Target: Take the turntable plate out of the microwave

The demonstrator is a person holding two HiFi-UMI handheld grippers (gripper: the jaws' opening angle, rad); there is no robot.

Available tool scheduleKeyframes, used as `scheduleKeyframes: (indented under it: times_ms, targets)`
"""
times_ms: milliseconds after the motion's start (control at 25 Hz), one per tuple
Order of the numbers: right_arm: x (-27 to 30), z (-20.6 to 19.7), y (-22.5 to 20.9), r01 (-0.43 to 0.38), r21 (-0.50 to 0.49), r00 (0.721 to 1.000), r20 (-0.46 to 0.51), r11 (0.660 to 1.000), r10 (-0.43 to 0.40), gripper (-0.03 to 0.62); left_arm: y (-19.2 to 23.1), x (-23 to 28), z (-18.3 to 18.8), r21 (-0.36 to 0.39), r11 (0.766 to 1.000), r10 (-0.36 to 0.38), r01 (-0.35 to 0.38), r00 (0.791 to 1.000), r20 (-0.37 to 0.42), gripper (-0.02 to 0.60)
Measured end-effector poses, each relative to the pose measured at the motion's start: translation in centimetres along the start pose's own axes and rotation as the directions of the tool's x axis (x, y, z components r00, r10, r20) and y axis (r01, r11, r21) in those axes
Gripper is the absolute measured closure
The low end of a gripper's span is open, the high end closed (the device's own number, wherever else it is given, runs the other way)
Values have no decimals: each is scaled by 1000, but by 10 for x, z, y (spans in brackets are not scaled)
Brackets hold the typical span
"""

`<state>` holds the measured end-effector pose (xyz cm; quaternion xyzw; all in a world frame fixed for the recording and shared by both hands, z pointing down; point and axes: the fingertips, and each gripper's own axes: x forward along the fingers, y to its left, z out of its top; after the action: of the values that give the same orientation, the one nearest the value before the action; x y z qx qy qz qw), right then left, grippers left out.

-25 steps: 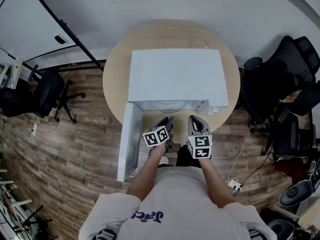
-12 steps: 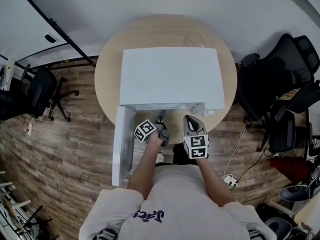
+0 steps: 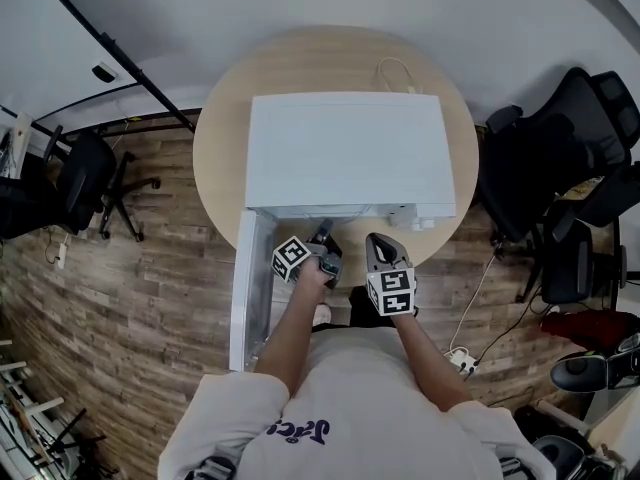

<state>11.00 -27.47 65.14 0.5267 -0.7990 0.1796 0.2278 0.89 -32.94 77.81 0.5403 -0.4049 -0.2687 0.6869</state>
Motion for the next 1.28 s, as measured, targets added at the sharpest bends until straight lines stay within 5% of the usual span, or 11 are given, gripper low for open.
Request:
scheduleKeyframes:
  times_ms: [440,600,720,840,1000,1200,1280]
  targets:
    - [17,-28,15,-4,49,999,-47,999,7,577,-6,-9,-5,-43,999,-4,3,1000,-22,545]
    - [25,-48,28,-104,279,992,-38,955,119,577,0,-25,-11,-57,998,-5,3,1000,-31,545]
    - [30,-62,32,-181,534,980,25,826,198,572,-5,-31,-16,-59,998,-18,16,999,-39,545]
    - [34,-75,36,-228,687,968,83,690,237,422,-10,-39,-18,-53,998,-29,26,999,-46,545]
    - [39,-72,33,-294,799,953,204,525,223,405,-12,-50,-22,-59,998,-32,29,998,-52,545]
    - [54,-65,22,-375,886,925,336,272,178,405,-6,-64,-29,-71,997,-27,23,998,-59,545]
    - [64,-64,19,-394,894,917,367,212,158,405,-6,-69,-31,-79,997,-32,27,998,-62,545]
